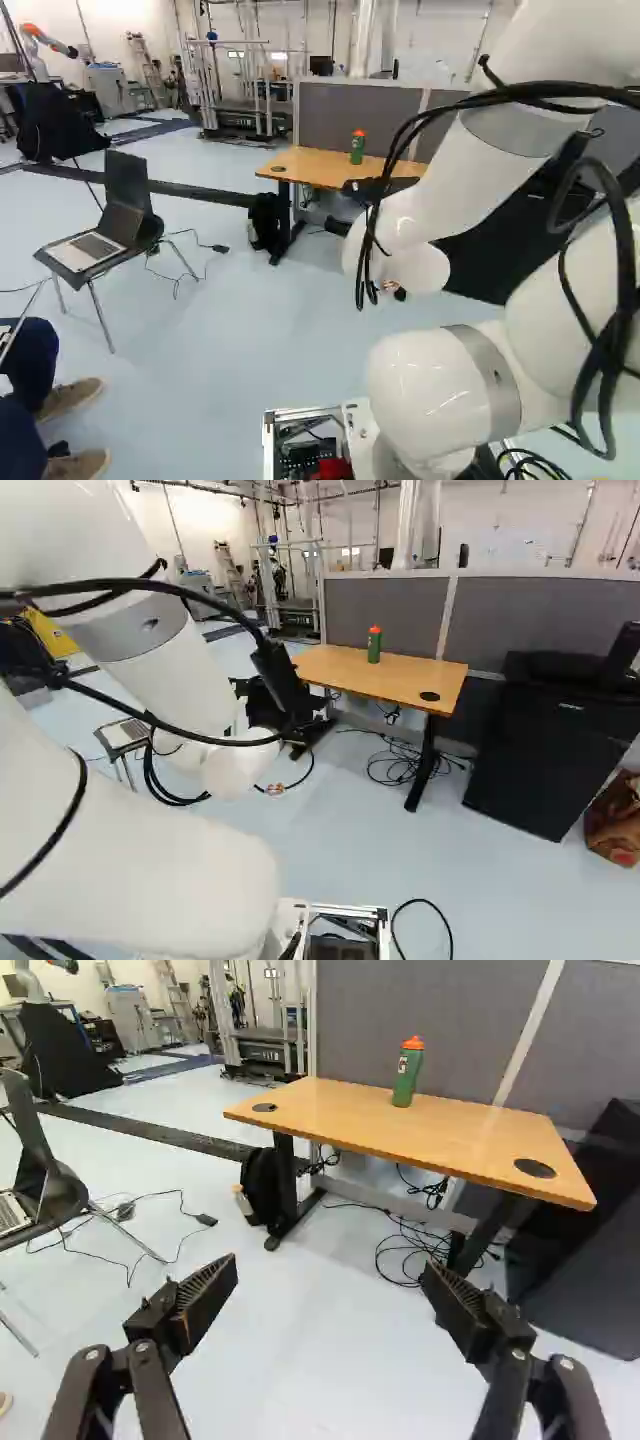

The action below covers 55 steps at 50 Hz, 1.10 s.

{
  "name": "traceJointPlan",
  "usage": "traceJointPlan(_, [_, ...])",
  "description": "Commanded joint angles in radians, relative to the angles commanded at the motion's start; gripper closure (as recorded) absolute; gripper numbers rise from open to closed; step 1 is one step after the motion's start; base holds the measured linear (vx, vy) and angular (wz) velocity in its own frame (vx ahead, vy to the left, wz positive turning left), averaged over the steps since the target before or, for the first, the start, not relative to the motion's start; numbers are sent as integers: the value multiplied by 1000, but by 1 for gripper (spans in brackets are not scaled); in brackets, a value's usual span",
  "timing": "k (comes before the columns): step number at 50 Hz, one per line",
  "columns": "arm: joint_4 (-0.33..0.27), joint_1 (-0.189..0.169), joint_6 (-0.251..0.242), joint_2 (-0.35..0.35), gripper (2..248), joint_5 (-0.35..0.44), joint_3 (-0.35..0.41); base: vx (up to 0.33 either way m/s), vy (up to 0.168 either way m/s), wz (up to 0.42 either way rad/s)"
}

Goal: Pick up the green bottle from the table

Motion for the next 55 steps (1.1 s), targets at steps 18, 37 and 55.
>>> traceJointPlan(18, [0,0,0,0,3,0,0,0,0,0])
traceJointPlan(37, [0,0,0,0,3,0,0,0,0,-3])
traceJointPlan(55, [0,0,0,0,3,0,0,114,26,-11])
